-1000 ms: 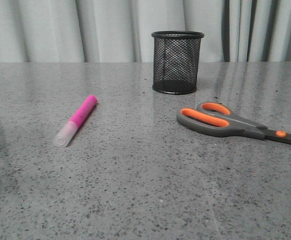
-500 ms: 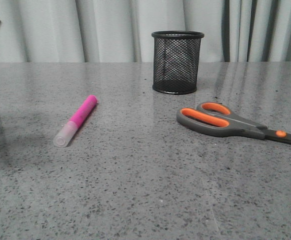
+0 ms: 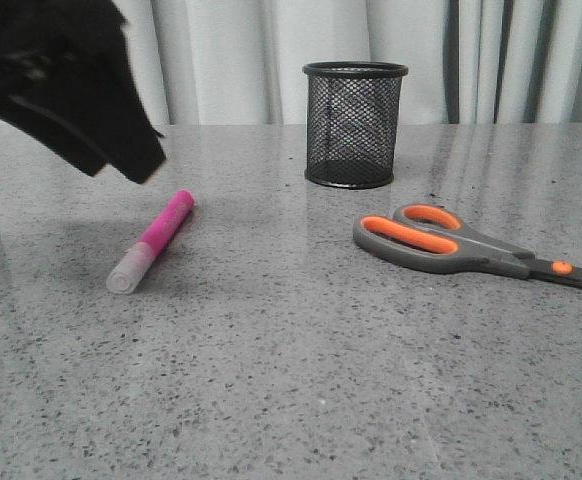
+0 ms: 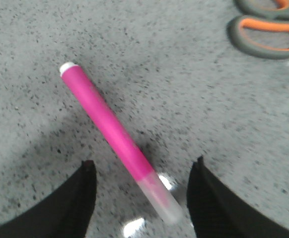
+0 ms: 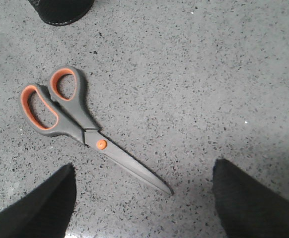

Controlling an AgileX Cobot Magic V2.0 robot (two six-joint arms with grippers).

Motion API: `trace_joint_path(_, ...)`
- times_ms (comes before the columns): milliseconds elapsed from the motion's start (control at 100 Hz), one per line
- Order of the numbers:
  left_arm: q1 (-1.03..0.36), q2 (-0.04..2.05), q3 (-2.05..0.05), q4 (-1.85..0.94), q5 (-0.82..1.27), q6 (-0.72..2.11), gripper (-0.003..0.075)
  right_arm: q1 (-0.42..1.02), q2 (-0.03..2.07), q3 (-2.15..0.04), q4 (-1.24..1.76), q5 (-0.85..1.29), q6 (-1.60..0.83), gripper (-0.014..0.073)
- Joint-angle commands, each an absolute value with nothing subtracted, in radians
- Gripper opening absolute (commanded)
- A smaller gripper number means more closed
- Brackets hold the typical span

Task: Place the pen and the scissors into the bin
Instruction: 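Lower the left gripper onto the pink highlighter and close it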

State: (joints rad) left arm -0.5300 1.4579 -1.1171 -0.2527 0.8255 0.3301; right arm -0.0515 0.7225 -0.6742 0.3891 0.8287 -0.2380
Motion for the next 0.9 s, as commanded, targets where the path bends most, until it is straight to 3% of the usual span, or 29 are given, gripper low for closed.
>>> trace_joint_path(0, -0.562, 1.491, -1.212, -0.187, 0.839, 0.249, 0.0370, -0.054, 0.728, -0.708, 0.409, 0.782, -0.251, 0.0516)
trace_joint_path(560, -0.566, 1.634, -1.294, -0.153, 0.876, 0.247, 0.0366, -0.054, 0.728, -0.708, 0.409, 0.782, -0.251, 0.0516)
trace_joint_path(750, -0.566, 1.651, -1.294, -0.153, 0.885, 0.247, 0.0294, -0.054, 0.728, -0.708, 0.409, 0.782, -0.251, 0.0516)
trace_joint_path(890, -0.566, 1.675, -1.294, -0.155, 0.907, 0.247, 0.0288, -0.054, 0.728, -0.708, 0.409, 0.782, -0.251, 0.0516)
